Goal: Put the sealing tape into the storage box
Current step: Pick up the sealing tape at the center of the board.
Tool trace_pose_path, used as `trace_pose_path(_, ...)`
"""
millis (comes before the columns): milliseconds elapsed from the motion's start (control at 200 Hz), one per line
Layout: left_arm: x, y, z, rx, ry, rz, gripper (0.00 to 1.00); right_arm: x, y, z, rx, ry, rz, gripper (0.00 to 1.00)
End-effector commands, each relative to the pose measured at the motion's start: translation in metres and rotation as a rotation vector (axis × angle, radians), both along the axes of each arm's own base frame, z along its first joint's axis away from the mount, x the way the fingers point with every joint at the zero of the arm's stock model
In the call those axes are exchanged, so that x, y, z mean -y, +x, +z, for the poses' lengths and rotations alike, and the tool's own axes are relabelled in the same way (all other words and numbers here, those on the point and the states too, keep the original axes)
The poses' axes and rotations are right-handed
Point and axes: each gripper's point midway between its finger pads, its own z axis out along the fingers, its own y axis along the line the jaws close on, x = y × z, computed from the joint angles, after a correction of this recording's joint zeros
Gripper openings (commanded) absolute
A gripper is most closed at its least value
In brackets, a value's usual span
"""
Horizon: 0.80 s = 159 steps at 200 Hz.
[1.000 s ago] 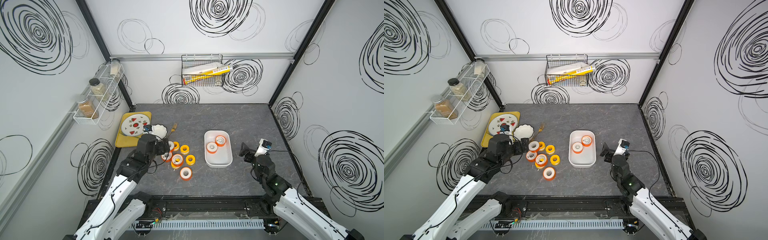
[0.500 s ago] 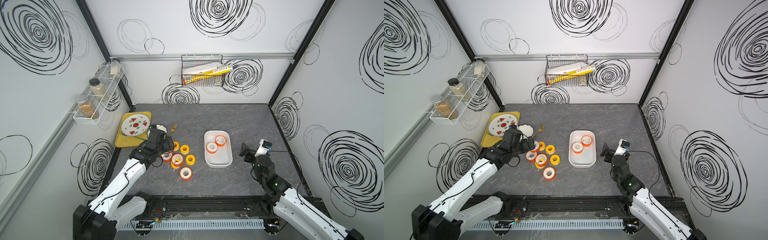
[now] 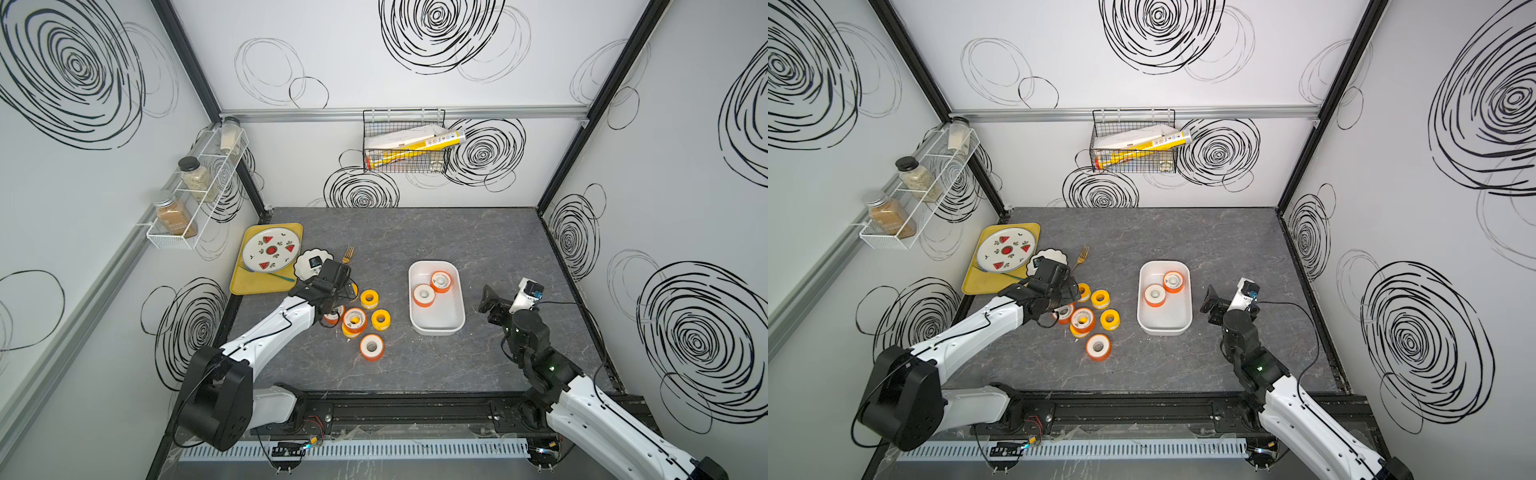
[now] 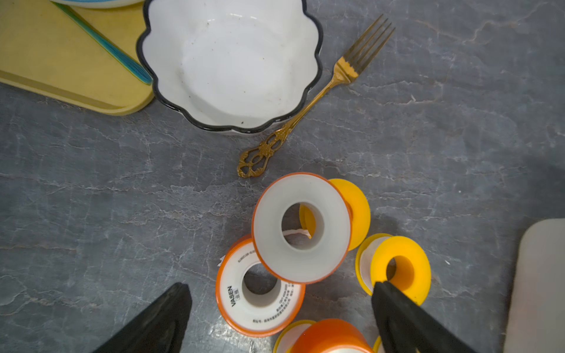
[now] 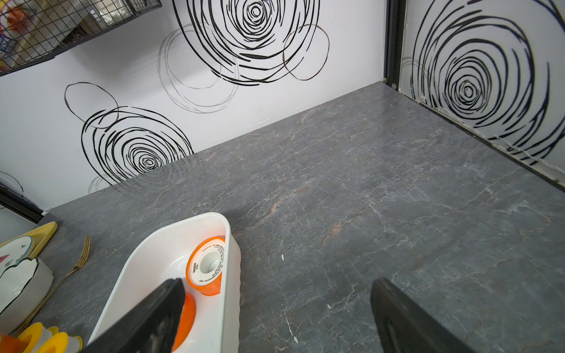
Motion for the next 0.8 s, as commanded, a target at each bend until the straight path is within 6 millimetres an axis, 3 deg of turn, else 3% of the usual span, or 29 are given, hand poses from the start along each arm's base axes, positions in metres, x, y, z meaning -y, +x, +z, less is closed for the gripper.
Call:
trace_pose_path(0, 0.005, 0.017, 0.005, 0.051, 0.003, 0.007, 0.99, 0.003, 0.001, 0.003, 0.014, 0.01, -0.017, 1.0)
trace_pose_path(185, 0.005, 0.024, -0.012, 0.006, 0.04, 0.001, 0.99, 0.002, 0.001, 0.002, 0.014, 0.01, -0.016, 1.0)
trace_pose_path(681, 0.012, 0.047, -0.035, -0.042, 0.062, -0.025, 0.99, 0.003, 0.001, 0.002, 0.014, 0.011, -0.019, 1.0)
trace_pose_path(791, 0.01, 0.052, -0.037, -0.048, 0.08, -0.02, 0.94, 0.003, 0.001, 0.002, 0.014, 0.011, -0.018, 1.0)
